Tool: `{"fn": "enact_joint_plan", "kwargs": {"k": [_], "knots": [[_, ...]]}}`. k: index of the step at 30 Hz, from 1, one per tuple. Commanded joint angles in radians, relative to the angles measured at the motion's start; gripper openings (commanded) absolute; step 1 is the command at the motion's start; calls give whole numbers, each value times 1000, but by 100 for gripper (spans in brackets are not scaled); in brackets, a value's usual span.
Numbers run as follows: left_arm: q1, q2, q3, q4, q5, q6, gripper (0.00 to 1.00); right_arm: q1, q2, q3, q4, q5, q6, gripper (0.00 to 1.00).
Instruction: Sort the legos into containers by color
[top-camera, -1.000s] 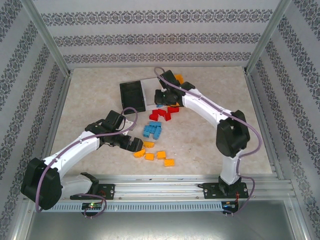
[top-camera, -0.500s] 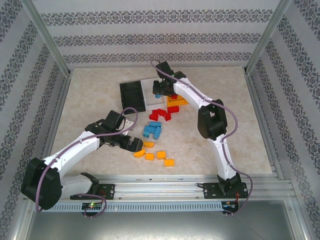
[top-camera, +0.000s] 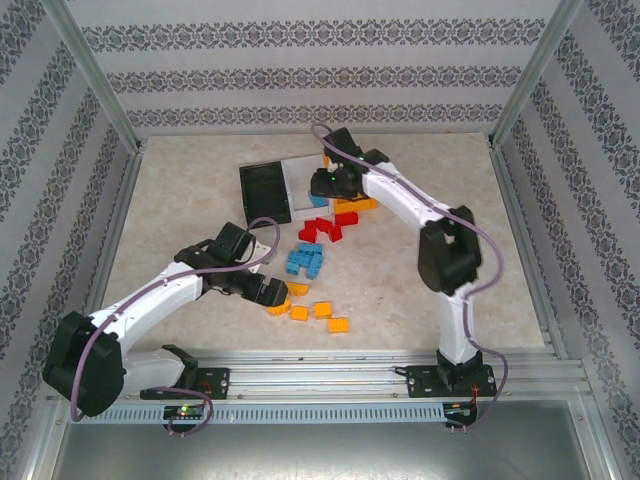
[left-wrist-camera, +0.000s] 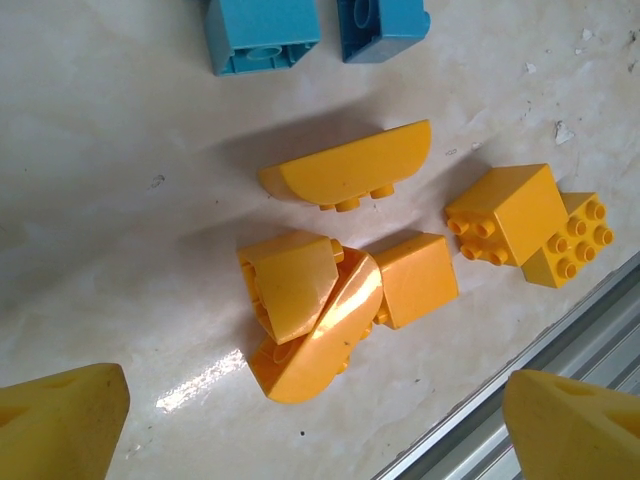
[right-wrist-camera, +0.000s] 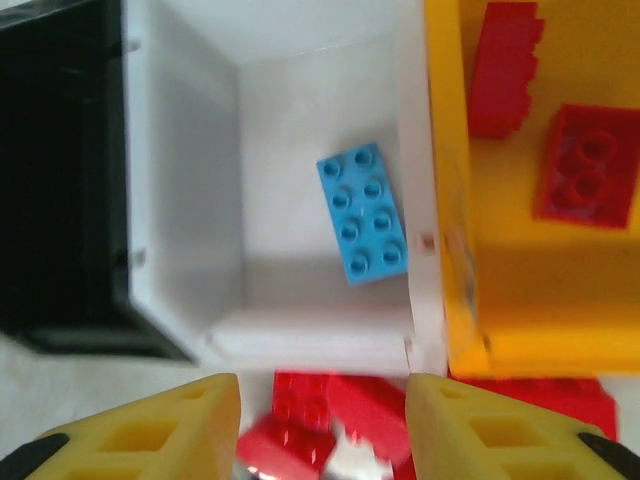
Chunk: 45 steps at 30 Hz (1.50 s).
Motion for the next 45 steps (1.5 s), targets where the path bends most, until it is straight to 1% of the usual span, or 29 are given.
{"fn": "enact_joint_plan", "kwargs": {"k": [1, 3, 6, 9, 14, 20, 27, 31, 34, 36, 40, 45], "knots": [[-26, 13, 24, -39, -9, 16, 94, -6, -187, -217, 88, -29, 14, 49], [-43, 24, 29, -44, -11, 13, 91, -7, -289, -373, 125, -37, 37, 50], [-84, 46, 35, -53, -13, 4, 91, -4, -413, -559, 160, -41, 63, 50], [-119, 80, 46, -73, -23, -13, 89, 5, -509, -696, 182, -38, 82, 50], [-149, 136, 48, -82, -31, -30, 83, 12, -603, -823, 203, -25, 105, 50], [-175, 185, 56, -82, -36, -29, 82, 11, -630, -854, 213, -30, 114, 51], [-213, 211, 64, -87, -61, -34, 76, 11, -625, -852, 225, -28, 116, 51], [-227, 227, 73, -94, -72, -34, 68, 11, -616, -862, 239, -31, 122, 51], [-240, 246, 77, -96, -80, -36, 66, 11, -612, -869, 243, -28, 120, 51], [-246, 268, 83, -101, -110, -45, 64, 10, -611, -872, 245, -27, 121, 51], [-248, 327, 104, -127, -176, -64, 56, 9, -613, -875, 249, -28, 122, 51], [-248, 365, 119, -141, -207, -75, 47, 8, -620, -881, 251, -27, 122, 51]]}}
